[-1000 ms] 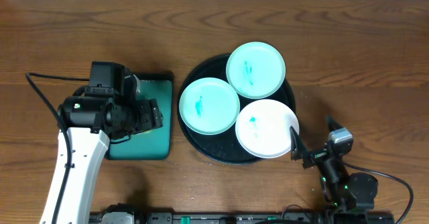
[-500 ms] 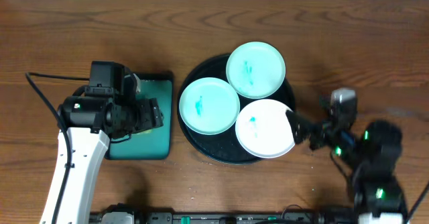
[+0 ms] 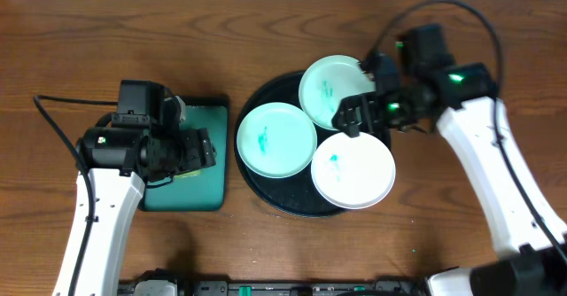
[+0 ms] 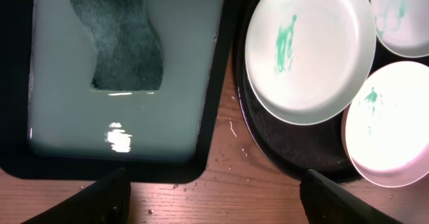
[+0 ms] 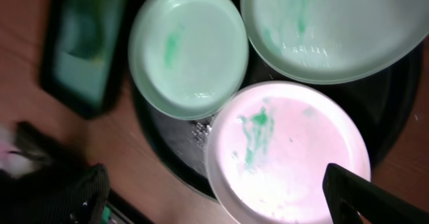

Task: Clean dirty plates on tray and stack at the side
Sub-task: 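Reach the right gripper to the plates and grip the left plate's rim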

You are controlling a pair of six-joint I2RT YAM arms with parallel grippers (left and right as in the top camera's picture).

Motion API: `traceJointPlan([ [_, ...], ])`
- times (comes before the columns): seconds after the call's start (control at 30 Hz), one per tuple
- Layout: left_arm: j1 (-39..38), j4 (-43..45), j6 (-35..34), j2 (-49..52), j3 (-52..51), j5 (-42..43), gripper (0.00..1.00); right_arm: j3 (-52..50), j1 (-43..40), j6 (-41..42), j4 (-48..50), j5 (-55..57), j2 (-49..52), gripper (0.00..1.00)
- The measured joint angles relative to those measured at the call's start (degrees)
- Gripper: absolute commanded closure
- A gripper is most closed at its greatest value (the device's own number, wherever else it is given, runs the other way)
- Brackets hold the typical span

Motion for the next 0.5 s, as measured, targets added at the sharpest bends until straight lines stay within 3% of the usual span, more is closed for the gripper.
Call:
traceJointPlan([
  [0.2, 0.00, 0.00, 0.00, 0.00, 0.00, 0.00, 0.19, 0.68, 5.25, 2.60, 0.07, 8.22, 5.51, 0.01],
  [0.5, 0.00, 0.00, 0.00, 0.00, 0.00, 0.00, 0.19, 0.74, 7.28, 5.68, 1.14, 5.90, 5.99, 0.01],
])
